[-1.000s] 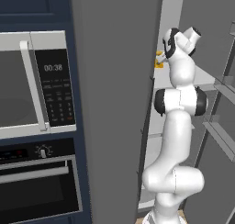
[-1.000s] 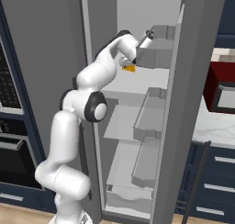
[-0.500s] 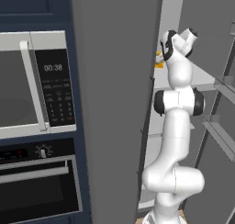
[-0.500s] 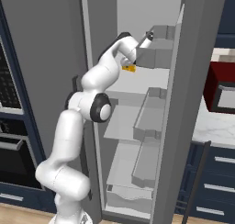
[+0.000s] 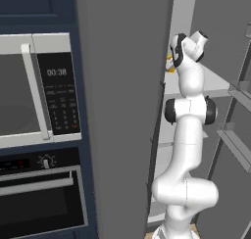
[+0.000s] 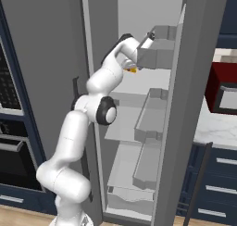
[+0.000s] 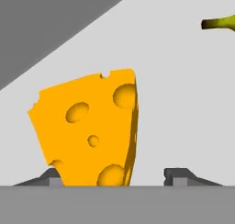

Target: Pick the cheese from the fridge and the cheese grater from the cabinet and place them next to the salad bowl.

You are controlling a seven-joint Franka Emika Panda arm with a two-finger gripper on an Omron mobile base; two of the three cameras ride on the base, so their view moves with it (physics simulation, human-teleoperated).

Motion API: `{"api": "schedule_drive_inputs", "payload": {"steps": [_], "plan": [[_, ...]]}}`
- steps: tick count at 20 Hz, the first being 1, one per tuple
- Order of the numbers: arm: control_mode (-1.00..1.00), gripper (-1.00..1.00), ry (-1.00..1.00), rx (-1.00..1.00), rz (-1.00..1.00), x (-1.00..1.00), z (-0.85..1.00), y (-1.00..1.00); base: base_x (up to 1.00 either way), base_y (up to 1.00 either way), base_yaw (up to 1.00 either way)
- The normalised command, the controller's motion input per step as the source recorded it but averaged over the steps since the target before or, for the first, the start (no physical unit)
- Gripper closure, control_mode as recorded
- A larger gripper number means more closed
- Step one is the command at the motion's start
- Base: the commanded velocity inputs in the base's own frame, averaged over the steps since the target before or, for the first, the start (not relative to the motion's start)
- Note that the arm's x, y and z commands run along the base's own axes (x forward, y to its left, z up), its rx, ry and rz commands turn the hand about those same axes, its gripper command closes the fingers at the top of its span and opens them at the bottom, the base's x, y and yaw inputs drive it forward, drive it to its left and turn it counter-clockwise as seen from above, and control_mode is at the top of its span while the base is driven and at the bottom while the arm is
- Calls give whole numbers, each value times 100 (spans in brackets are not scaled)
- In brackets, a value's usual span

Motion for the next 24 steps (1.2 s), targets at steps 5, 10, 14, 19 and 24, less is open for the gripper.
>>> {"api": "schedule_drive_inputs", "payload": {"steps": [5, 10, 14, 19, 24], "plan": [[-100, 100, -1, 0, 22, 0, -32, 12, 0, 0, 0], [-100, 100, -5, 0, 24, -34, -17, 7, 0, 0, 0], [-100, 100, -3, 0, 9, -41, -4, 14, 0, 0, 0], [-100, 100, 0, 0, 0, -53, -9, 24, 0, 0, 0], [-100, 100, -2, 0, 0, -51, -19, 42, 0, 0, 0]]}}
